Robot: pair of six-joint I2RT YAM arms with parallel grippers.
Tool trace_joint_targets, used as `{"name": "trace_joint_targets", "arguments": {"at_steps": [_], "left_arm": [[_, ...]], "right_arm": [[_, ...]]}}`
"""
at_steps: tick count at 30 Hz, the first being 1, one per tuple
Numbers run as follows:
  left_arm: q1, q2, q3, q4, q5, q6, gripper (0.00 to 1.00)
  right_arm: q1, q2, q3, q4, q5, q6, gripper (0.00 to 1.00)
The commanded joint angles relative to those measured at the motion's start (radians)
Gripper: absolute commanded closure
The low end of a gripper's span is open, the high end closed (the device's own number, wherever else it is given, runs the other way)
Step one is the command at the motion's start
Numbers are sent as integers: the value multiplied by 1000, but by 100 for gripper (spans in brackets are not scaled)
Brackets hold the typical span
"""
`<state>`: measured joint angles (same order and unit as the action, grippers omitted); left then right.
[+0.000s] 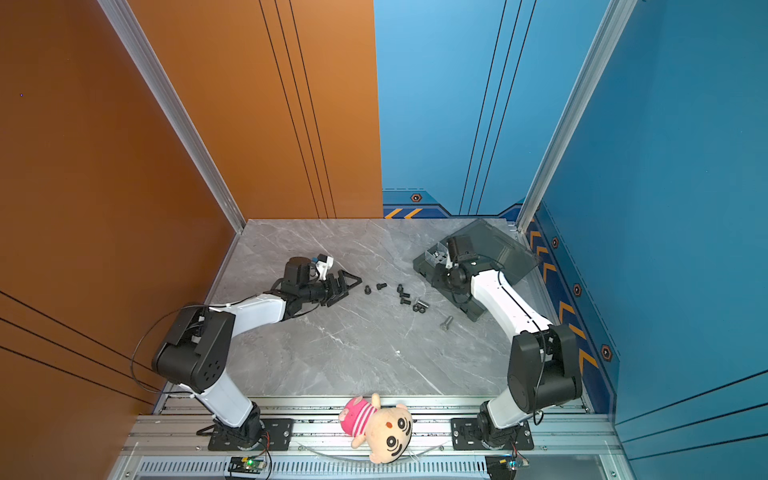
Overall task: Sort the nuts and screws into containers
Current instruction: 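Move the open right gripper back over the hardware pile, then lower the right gripper onto another black hex nut and close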
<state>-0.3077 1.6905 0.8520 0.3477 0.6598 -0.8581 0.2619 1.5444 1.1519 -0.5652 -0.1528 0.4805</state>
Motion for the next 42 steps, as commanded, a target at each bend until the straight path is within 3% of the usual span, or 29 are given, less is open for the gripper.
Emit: {"name": "trace_joint_targets", "arguments": {"at_steps": [1, 12, 42], "left_arm": [[2, 4, 4, 7, 15, 3, 2], [4, 12, 2, 5, 17, 4, 2], [4, 27, 10, 6, 18, 2, 2]], "right_arm": [[61, -7, -48, 5, 59, 68, 55], [197, 123, -63, 13, 153, 113, 54], [166, 244, -64, 47, 156, 104, 55]]}}
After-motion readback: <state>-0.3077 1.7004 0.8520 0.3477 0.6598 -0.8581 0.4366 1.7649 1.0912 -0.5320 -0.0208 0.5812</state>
